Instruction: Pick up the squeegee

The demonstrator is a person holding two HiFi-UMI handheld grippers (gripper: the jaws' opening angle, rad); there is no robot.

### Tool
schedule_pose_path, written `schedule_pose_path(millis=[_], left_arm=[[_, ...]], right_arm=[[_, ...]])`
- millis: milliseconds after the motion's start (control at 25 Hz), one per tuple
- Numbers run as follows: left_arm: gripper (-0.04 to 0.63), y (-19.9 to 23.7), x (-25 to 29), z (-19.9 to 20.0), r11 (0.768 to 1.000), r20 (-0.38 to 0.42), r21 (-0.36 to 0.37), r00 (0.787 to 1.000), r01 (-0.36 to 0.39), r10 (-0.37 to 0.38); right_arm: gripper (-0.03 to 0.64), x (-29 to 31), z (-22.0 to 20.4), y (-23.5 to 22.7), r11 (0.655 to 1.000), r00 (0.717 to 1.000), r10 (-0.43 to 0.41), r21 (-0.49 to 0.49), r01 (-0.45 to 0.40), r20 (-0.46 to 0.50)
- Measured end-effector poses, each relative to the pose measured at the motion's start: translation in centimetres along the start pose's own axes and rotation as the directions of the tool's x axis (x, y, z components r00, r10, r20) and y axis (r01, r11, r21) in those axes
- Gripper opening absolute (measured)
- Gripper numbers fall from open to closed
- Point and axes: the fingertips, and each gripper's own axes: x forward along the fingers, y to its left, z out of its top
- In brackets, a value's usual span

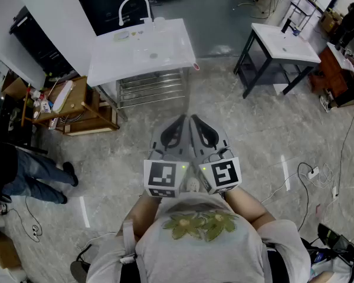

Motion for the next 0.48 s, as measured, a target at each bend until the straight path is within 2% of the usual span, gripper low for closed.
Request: schedule_pose_path(millis=[480], left_arm=[[0.008,-2.4,0.9,-0.5,0.999,0.001,0.004,0.999,-0.052,0.052]], right_arm=[[0.023,-1.6,-0.2,-2.0,0.999,0.999,0.048,0.002,-0.048,0.001]])
